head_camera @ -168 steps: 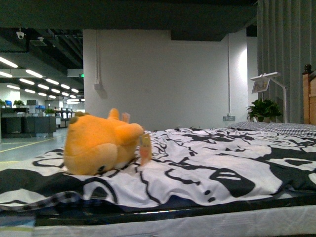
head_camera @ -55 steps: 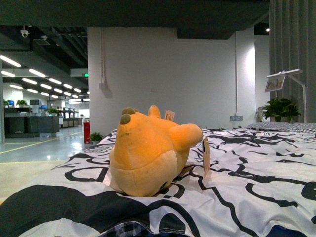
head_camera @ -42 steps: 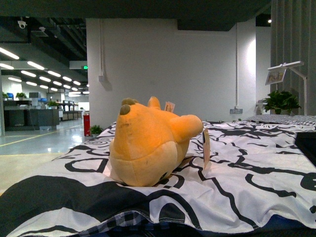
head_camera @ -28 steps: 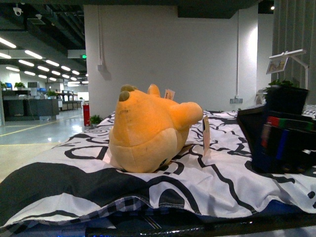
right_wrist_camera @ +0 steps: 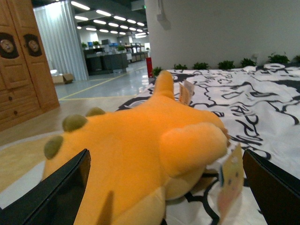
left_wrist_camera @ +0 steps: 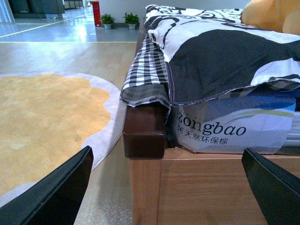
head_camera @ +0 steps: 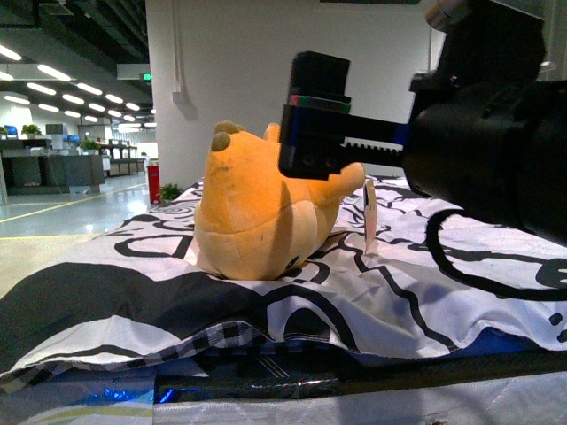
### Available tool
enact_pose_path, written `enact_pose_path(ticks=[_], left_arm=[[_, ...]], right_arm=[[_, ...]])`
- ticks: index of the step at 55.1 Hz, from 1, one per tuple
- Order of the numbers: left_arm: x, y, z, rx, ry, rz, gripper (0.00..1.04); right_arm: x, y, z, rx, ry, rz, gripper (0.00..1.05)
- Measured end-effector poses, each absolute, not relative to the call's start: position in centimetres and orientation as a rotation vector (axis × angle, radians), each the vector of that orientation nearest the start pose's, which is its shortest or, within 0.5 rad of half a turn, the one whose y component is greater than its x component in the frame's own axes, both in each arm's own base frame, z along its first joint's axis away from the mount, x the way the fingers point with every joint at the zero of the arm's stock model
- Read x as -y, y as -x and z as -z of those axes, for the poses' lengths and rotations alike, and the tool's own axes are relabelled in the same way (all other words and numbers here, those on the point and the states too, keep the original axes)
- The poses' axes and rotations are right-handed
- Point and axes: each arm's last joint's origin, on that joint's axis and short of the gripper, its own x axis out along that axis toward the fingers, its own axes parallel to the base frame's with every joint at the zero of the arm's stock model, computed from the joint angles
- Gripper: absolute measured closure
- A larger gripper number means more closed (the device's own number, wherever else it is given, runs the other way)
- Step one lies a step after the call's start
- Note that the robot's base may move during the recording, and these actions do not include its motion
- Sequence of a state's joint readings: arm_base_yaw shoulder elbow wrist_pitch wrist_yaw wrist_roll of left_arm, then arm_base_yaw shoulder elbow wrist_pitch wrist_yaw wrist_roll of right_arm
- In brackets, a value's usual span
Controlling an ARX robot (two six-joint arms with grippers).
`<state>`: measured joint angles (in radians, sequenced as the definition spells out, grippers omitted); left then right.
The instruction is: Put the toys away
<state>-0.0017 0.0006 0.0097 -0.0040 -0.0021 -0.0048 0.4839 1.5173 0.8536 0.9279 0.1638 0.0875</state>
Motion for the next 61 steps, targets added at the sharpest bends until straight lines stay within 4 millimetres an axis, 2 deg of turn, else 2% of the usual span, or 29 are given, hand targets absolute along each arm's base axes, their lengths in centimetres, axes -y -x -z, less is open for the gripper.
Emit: enact_pose_path(ticks=[9,32,49,61], left_arm=[[0.0,-9.7,-16.6,0.005,0.004,0.000,0.06],[0.0,-9.7,-16.6,0.005,0.004,0.000,0.06],[0.0,-9.7,-16.7,0.006,0.005,0.000,0.06],[0.0,-9.7,-16.6,0.006,0.005,0.000,0.06]], right_arm=[[-16.7,-29.8,-29.3,0.272,-0.130,-0.351,0.07],[-21.2,-30.7,-28.7,0.355,0.052,-0.328,0.07],[-22.5,-31.6,-28.0,0.427,0.255,-0.217,0.07],[-23.0,-31.6,-27.4,0.401,0.294,-0.214,0.07]])
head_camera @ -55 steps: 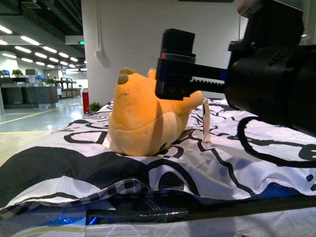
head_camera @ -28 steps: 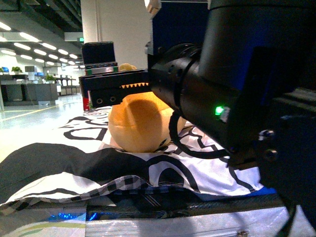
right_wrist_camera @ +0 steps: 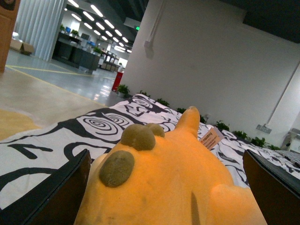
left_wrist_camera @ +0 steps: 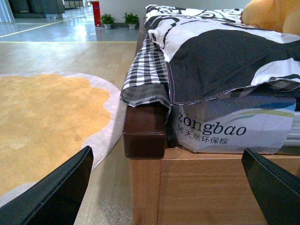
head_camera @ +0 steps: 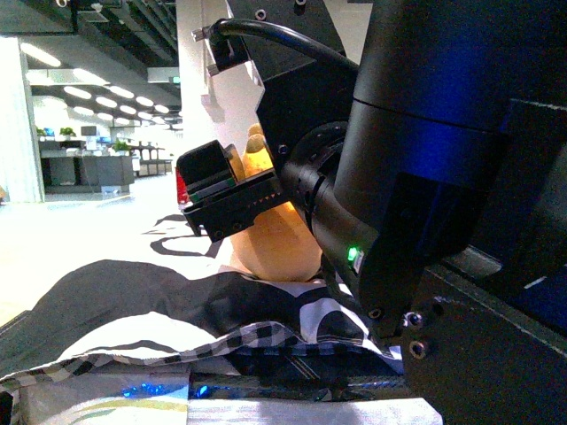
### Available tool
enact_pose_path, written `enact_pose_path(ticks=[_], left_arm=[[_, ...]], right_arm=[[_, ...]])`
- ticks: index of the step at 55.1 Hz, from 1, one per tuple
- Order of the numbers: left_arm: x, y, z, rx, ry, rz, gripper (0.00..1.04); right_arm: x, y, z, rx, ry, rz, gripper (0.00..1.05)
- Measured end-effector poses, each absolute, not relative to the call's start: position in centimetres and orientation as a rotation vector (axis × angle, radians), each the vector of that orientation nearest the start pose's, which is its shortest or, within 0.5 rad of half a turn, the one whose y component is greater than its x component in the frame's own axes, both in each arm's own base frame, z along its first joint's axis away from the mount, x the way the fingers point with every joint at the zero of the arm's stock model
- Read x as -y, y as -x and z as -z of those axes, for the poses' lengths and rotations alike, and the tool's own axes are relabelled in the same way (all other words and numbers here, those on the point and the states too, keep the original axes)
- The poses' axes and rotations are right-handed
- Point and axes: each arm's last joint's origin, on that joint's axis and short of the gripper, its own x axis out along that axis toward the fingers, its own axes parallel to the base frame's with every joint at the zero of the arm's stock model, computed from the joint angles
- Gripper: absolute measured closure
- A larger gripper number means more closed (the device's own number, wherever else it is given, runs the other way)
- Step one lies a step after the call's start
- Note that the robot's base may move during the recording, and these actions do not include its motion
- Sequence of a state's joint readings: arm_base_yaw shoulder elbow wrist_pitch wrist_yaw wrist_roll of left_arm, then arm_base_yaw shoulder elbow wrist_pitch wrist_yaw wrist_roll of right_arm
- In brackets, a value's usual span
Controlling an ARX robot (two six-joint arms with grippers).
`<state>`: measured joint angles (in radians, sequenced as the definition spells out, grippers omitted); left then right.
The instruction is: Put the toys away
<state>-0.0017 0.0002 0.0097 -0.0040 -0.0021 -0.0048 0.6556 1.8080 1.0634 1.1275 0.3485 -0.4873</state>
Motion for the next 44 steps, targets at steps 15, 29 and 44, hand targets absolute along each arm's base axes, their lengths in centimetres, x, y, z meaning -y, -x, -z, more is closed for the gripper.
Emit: enact_pose_path(ticks=[15,29,44], left_arm=[[0.0,-9.7,-16.6,0.006,0.004,0.000,0.06],[0.0,-9.7,-16.6,0.006,0.005,0.000,0.06],[0.0,-9.7,-16.6,0.006,0.004,0.000,0.06]], right_arm=[[-23.9,-31.0,-27.3,0.396,0.301,-0.234,0.07],[-24.8,-31.2,-27.1,0.384,0.329,-0.217,0.07],[-26.3,-32.5,-26.0,0.340,0.372,-0.208,0.07]])
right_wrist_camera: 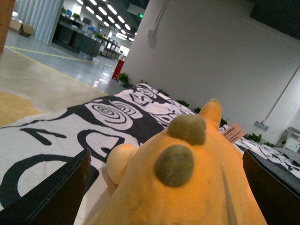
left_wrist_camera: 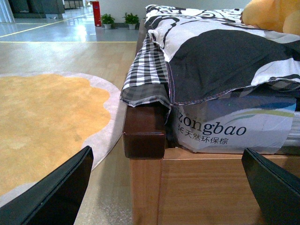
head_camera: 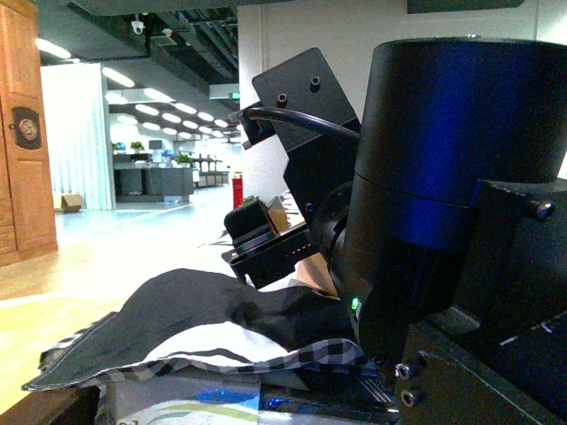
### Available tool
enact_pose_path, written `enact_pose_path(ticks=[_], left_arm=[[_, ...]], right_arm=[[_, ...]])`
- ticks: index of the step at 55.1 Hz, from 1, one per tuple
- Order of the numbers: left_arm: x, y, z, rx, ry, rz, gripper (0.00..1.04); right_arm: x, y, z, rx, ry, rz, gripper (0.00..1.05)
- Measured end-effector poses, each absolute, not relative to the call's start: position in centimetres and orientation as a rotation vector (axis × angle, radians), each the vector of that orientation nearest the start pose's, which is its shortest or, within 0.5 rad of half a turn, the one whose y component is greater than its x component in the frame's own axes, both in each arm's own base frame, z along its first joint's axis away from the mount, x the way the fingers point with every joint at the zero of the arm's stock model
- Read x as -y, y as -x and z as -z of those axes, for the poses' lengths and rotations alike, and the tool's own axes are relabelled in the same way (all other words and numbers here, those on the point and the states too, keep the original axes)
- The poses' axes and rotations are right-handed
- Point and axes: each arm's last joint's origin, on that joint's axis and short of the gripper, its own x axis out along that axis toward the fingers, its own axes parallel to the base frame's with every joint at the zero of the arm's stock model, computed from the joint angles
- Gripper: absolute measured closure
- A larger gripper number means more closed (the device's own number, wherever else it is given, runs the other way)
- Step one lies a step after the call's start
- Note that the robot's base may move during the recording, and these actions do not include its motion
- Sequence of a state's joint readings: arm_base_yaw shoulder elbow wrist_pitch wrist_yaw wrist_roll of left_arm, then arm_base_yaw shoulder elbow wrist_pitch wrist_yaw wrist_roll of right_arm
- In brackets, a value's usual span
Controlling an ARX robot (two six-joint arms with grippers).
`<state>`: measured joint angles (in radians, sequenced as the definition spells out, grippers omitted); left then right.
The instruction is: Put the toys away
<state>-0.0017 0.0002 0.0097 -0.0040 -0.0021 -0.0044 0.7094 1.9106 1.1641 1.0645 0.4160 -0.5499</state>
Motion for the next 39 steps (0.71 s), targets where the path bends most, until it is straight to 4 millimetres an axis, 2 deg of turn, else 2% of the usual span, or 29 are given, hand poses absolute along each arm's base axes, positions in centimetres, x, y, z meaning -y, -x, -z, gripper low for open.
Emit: enact_pose_path(ticks=[24,39], left_arm=[[0.0,-9.7,-16.6,0.005,0.005,0.000,0.06],[0.0,-9.7,-16.6,0.005,0.004,0.000,0.06]], right_arm=[[-26.9,-33.4,-24.3,0.332,0.475,-0.109,0.07],[-26.7,-33.7,-24.0,0.331,0.490,-0.110,0.47]])
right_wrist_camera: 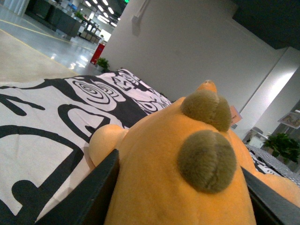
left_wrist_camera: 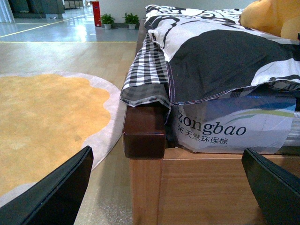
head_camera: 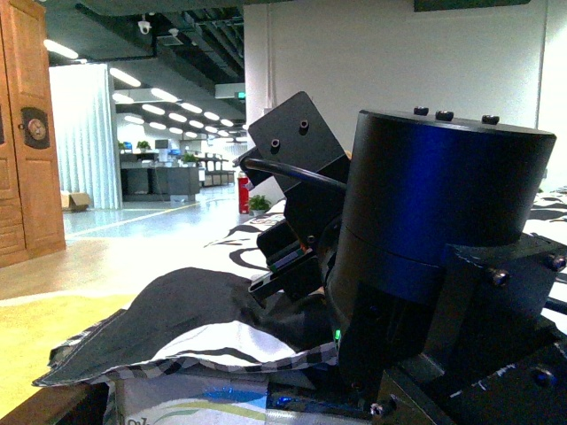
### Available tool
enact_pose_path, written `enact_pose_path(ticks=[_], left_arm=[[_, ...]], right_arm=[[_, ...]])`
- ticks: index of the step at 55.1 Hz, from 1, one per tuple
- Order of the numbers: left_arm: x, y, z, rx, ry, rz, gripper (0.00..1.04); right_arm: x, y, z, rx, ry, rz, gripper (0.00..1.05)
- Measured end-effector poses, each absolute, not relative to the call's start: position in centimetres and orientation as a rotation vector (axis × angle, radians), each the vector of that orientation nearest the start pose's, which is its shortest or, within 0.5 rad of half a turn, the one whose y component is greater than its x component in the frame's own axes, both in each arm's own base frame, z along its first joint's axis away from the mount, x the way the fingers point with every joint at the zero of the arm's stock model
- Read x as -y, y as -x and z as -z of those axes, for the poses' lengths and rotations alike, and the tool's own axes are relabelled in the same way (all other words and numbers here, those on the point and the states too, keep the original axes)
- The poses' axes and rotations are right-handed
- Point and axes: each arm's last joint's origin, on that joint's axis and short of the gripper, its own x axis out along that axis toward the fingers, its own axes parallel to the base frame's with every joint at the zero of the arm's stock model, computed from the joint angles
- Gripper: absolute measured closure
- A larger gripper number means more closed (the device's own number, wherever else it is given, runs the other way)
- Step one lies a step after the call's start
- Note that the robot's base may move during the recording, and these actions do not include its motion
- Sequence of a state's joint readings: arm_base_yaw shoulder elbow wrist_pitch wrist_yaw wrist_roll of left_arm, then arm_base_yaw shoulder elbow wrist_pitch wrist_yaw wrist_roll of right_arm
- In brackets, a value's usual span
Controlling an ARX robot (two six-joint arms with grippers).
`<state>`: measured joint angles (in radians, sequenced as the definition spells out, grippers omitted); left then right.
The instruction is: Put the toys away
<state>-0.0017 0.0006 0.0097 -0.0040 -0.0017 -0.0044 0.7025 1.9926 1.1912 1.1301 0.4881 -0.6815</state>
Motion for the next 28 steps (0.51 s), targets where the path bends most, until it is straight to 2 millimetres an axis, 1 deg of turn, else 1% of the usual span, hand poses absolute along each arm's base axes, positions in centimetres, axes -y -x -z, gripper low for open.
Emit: enact_pose_path(ticks=[7,10,17,20,28], left_arm=[[0.0,-9.7,-16.6,0.005,0.005,0.000,0.06],[0.0,-9.7,-16.6,0.005,0.004,0.000,0.06],[0.0,-9.7,-16.6,0.005,0.005,0.000,0.06],[0.0,-9.7,-16.6,0.005,0.004,0.000,0.06],[0.0,-9.7,-16.6,0.005,0.004,0.000,0.06]], right_arm=[[-26.5,-34.1,-24.0,0.320,0.472,-0.138,0.66],[-26.4,-34.4,-24.1,0.318,0.457,-0.148,0.73],[-25.7,-35.4,-25.3,0.320,0.367,-0.187,0.91],[-25.5,-35.7,-25.8,0.317,0.337,-0.204,0.95],[-24.8,-36.7,-26.9,0.320,0.271,-0.221,0.97]])
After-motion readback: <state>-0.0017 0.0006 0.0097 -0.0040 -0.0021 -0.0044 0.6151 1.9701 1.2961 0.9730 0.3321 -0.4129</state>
